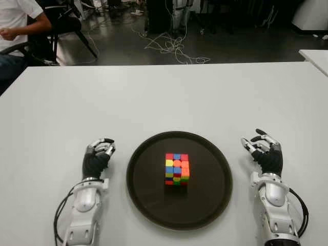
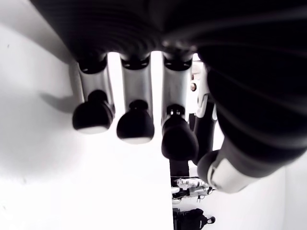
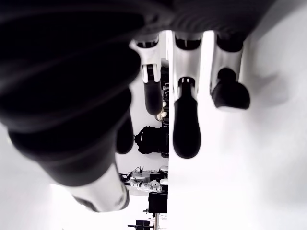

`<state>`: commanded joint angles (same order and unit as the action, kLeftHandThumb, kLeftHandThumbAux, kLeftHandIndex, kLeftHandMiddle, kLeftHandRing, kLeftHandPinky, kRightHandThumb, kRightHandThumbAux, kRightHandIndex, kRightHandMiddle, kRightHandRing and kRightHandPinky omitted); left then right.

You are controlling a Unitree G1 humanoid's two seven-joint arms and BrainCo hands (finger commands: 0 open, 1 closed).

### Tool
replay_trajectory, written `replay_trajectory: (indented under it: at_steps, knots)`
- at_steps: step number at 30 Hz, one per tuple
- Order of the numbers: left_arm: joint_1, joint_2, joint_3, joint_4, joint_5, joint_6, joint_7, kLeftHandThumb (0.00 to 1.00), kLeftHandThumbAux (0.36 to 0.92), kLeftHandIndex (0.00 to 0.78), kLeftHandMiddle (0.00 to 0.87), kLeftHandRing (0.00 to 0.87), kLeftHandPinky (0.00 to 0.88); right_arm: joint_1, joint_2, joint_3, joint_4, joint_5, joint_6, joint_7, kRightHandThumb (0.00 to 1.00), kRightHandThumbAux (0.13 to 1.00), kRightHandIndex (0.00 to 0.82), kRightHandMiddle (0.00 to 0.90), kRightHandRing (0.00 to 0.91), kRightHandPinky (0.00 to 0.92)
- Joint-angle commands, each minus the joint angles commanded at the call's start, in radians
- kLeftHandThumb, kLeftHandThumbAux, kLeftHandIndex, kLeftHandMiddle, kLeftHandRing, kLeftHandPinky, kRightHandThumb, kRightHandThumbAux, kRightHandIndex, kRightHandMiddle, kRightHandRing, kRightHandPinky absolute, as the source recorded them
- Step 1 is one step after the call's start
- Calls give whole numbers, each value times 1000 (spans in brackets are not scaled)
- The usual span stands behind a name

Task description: Pick up the Rubik's Cube and put it in the plate

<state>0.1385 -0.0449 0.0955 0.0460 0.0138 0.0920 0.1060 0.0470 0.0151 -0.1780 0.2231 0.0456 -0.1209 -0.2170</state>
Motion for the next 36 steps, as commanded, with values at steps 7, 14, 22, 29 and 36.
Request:
replay_trajectory:
  at_steps: [7,14,22,29,36]
  knots:
    - [-3,2,3,6,-3,0,-2,711,704,444,823,829,821,2,2,6,-20,-6,9,-3,284,881,779,846,847,843]
    - [-2,5,0,6,2,1,-3,711,704,444,826,831,823,4,0,12,-27,-13,-4,-2,292,876,783,845,846,843]
    - [-4,11,-4,22,7,-16,-3,711,704,444,823,828,820,6,-4,19,-14,-29,-57,-1,333,859,791,858,862,861]
    - [-5,11,-4,32,4,-30,-4,711,704,444,823,828,821,10,-22,30,15,-87,-99,-14,326,864,795,862,867,868]
    - [-8,9,9,37,-11,-22,-4,711,704,444,827,833,830,22,-31,36,92,-144,-167,-35,293,871,794,861,863,861]
